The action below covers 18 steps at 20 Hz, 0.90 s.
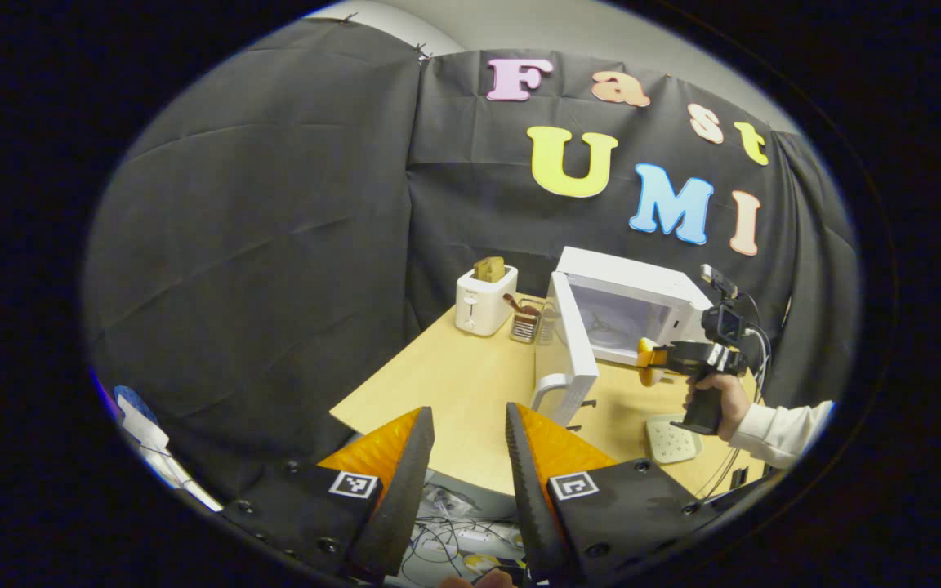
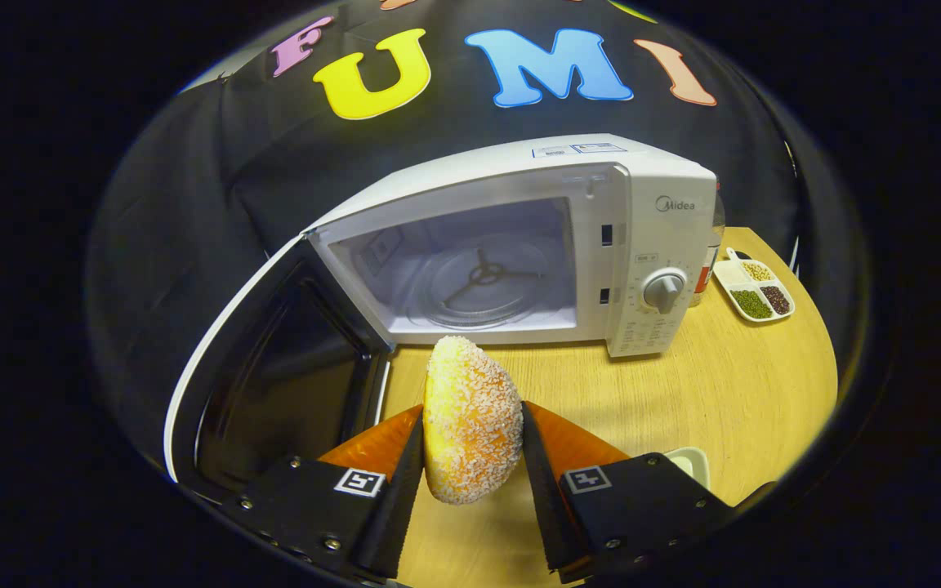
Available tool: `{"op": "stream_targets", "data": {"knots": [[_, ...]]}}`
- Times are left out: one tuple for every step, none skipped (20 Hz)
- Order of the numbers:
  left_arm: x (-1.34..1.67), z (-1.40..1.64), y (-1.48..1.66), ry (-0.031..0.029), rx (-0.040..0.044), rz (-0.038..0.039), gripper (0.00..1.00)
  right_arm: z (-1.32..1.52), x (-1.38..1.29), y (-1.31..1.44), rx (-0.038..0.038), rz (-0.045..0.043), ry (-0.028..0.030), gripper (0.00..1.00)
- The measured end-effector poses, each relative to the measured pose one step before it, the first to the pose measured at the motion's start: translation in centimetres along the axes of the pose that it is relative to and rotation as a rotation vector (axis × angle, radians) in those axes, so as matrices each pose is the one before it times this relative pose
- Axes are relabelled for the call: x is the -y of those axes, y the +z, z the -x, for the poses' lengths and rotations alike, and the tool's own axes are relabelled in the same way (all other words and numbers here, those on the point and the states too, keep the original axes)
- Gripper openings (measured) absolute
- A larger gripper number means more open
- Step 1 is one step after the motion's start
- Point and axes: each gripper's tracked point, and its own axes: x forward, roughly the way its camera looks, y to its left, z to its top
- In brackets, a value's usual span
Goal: Open the microwave oven with the left hand, put the food in, and close the microwave oven.
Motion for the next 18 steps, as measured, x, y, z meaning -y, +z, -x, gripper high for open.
{"op": "stream_targets", "data": {"knots": [[-0.359, -0.322, -0.074, 0.00095, -0.01078, 0.009, 0.62, -0.994, -0.434, 0.614, 0.00077, -0.02272, 0.00132, 0.65], [-0.142, -0.217, -0.028, 0.00271, -0.00945, 0.01051, 0.68, -1.131, -0.671, 0.394, -0.00024, -0.02922, 0.0088, 0.65], [-0.361, -0.58, -0.185, 0.01086, -0.01398, 0.01141, 0.68, -1.119, -0.353, 0.339, -0.00223, -0.02948, 0.00336, 0.65], [-0.292, -0.268, -0.203, 0.00767, -0.01912, 0.0077, 0.63, -1.032, -0.321, 0.385, 0.00858, -0.02263, 0.00307, 0.65], [-0.018, -0.182, -0.236, 0.00629, -0.01536, -0.0019, 0.69, -1.176, -0.072, 0.413, 0.00494, -0.01567, -0.00344, 0.65], [-0.223, -0.063, -0.052, 0.01361, -0.00971, -0.00951, 0.56, -1.253, -0.076, 0.313, 0.00238, -0.02003, -0.00053, 0.65], [0.246, -0.03, 0.286, 0.00833, -0.0066, -0.00808, 0.69, -1.216, -0.191, 0.221, -0.0016, -0.02076, 0.00159, 0.65], [0.134, -0.393, 0.016, 0.00654, -0.01354, -0.01075, 0.56, -1.132, -0.025, 0.208, -0.00096, -0.01568, -0.00399, 0.65], [0.075, -0.543, -0.111, 0.01039, -0.0183, -0.01213, 0.55, -0.994, 0.232, 0.158, 0.00727, -0.01223, -0.01103, 0.65], [-0.023, -0.553, 0.051, 0.01271, -0.01816, -0.01016, 0.68, -1.313, 0.134, 0.389, 0.00866, -0.01317, -0.00876, 0.65], [-0.111, -0.188, 0.09, 0.00973, -0.01084, -0.00496, 0.56, -1.231, 0.045, 0.352, 0.00667, -0.01579, -0.00371, 0.65], [-0.115, -0.327, 0.088, 0.00829, -0.01401, -0.00167, 0.68, -1.101, 0.095, 0.262, 0.00897, -0.01716, -0.00589, 0.65], [-0.159, -0.07, -0.117, 0.00669, -0.01732, -0.00103, 0.55, -1.03, 0.138, 0.468, 0.01411, -0.01948, -0.01067, 0.65], [-0.05, -0.369, -0.272, 0.00814, -0.02004, -0.00429, 0.56, -0.939, 0.466, 0.369, 0.01792, -0.01746, -0.02527, 0.65], [-0.32, -0.108, -0.35, 0.00971, -0.01412, -0.00233, 0.62, -0.934, -0.046, 0.53, 0.02252, -0.00877, -0.01303, 0.65], [-0.172, -0.232, -0.162, 0.00656, -0.01172, 0.00422, 0.62, -0.117, -0.026, 0.484, 0.02426, -0.0118, -0.0109, 0.65], [-0.042, -0.143, -0.306, 0.00086, -0.01444, 0.00894, 0.62, -0.537, -0.226, 0.369, 0.01494, -0.0101, -0.00172, 0.65], [0.231, -0.287, 0.184, 0.00006, -0.00738, 0.00735, 0.62, -0.453, -0.381, 0.125, 0.00751, -0.00826, 0.00009, 0.65]]}}
